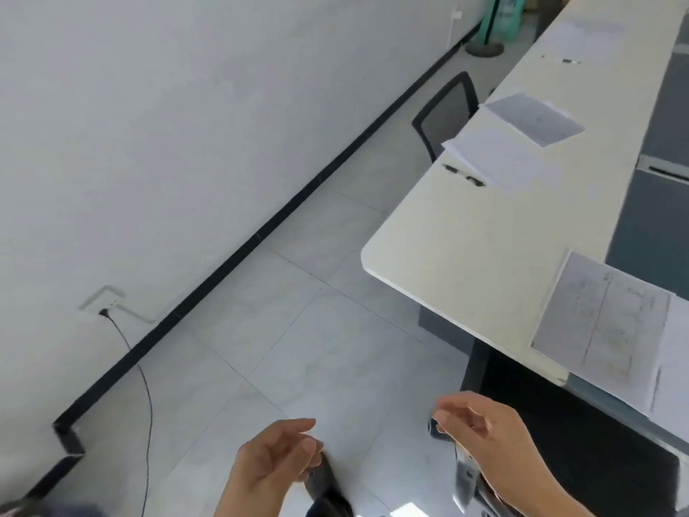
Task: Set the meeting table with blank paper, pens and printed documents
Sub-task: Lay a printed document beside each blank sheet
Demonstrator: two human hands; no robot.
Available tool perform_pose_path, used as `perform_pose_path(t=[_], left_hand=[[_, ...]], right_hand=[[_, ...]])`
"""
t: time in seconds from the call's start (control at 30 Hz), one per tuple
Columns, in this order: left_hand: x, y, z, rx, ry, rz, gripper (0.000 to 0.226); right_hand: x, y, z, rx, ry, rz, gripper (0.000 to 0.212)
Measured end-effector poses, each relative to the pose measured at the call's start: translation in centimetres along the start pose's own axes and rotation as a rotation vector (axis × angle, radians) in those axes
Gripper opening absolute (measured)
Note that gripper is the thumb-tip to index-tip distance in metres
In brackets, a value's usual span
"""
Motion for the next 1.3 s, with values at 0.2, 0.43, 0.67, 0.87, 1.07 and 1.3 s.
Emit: perform_pose_path(t=[0.2,0.43,0.67,0.87,1.07,1.3], left_hand=[[1.1,13.8,-4.6,0.116,0.01,0.011,0.013],[5.0,20.4,-13.5,0.063,0.0,-0.026,0.016],[11.6,20.9,-26.1,-0.055,-0.005,-0.024,0.034],[20.5,24.8,-36.2,-0.057,-0.052,-0.062,0.031],[25.3,27.5,-46.7,-0.081,-0.048,-0.082,0.018],[33.2,29.2,-63.4,-0.222,-0.087,-0.16,0.017]], right_hand=[[-8.0,-10.0,-7.1,-0.015,0.058,-0.005,0.014],[-13.0,-13.7,-13.2,0.065,0.04,-0.087,0.016],[-15.6,-12.3,-23.9,0.212,-0.011,-0.131,0.018],[-23.8,-13.0,-35.7,0.175,0.033,-0.133,0.015],[-31.5,-11.8,-45.5,0.187,0.08,-0.124,0.014],[-33.8,-10.5,-56.2,0.406,-0.012,-0.177,0.014]])
Point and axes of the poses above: each hand's wrist, its own z-axis away from the middle knuckle, its own y-axis out of the back of the hand, x = y × z, the point moved 7 cm from there along -z, towards the middle knuckle, and after that the axes turned 3 degrees about -x, right-handed, at the moved point
